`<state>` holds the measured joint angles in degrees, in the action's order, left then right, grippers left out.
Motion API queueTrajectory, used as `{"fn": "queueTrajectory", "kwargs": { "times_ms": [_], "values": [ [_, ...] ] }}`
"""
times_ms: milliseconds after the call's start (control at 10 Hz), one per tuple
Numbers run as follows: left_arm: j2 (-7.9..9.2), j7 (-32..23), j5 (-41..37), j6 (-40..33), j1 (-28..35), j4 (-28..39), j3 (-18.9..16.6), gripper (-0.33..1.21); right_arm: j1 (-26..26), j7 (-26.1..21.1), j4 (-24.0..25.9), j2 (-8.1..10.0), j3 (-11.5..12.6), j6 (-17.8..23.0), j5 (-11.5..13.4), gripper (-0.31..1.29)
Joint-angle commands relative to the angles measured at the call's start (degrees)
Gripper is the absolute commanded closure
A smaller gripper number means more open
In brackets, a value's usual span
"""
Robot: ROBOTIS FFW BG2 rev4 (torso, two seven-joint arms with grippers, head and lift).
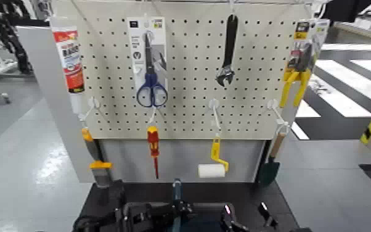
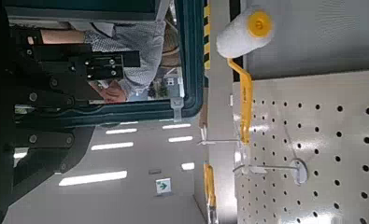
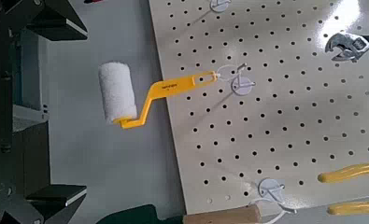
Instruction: Place the crate on the table.
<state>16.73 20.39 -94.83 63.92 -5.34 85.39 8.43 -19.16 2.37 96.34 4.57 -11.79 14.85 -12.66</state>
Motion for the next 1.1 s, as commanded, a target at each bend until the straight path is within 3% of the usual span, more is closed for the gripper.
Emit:
{"fn": "queueTrajectory", "kwargs": {
  "times_ms": [100,400,1100],
  "values": [
    [0.76,0.18,0.44,0.06,-1.43,-1.19,-0.17,1.18,0.0,0.0,0.08,0.0,-0.08,0.0,0.0,0.14],
    [1.64,1.23,0.61,0.06,-3.54,-3.21,0.89,1.18,0.0,0.0,0.08,-0.09,-0.08,0.0,0.0,0.14],
    [1.37,7.91,4.3,-2.31,-8.55,-9.37,4.4,1.18,0.0,0.0,0.08,-0.18,-0.34,0.09,0.0,0.14]
  ]
}}
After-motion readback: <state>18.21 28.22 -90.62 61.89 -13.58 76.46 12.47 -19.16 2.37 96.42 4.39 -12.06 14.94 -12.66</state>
